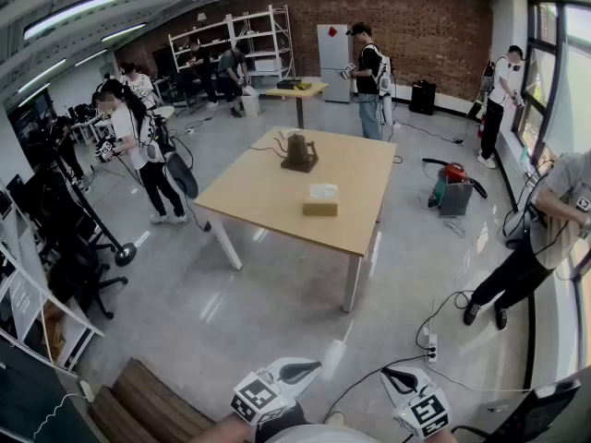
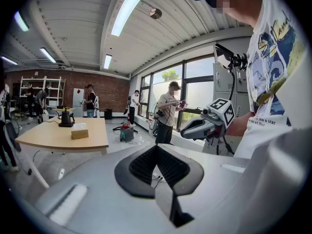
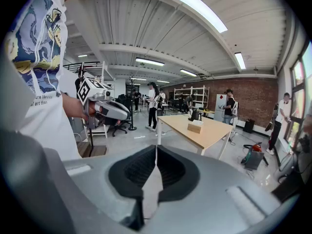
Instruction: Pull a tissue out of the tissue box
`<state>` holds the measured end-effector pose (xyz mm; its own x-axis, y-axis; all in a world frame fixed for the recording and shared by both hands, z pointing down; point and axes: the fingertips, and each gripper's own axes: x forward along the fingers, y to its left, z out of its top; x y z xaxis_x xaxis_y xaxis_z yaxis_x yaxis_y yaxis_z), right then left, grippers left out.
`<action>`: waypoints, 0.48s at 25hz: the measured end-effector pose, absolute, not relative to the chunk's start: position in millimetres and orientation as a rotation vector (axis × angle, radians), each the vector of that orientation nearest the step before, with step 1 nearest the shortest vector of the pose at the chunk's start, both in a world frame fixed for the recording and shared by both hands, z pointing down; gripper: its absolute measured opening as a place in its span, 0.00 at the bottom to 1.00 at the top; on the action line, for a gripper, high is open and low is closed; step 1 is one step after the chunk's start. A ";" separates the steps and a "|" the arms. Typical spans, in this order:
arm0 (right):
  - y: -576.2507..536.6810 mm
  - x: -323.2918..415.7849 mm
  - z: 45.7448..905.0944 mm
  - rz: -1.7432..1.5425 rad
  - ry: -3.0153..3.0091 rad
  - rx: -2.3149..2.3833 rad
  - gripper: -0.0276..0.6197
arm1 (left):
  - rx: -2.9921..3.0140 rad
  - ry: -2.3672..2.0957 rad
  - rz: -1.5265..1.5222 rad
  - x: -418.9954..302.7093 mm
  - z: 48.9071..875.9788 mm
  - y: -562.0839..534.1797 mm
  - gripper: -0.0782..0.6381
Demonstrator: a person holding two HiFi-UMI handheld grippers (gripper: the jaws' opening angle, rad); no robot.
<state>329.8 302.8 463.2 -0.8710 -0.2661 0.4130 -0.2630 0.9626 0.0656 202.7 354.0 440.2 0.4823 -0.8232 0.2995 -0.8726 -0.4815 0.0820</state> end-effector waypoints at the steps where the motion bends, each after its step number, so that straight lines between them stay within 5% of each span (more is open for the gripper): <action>1: 301.4 326.4 464.1 -0.011 -2.688 0.380 0.06 | 2.501 -1.457 0.316 200.0 442.0 353.1 0.12; 12: 288.8 307.7 471.5 0.019 -2.665 0.386 0.06 | 2.505 -1.425 0.305 180.5 448.8 331.0 0.12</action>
<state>307.7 288.8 471.5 -0.8621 -0.2666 0.4310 -0.2726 0.9609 0.0491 180.5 331.0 448.8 0.5019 -0.8120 0.2978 -0.8628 -0.4941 0.1070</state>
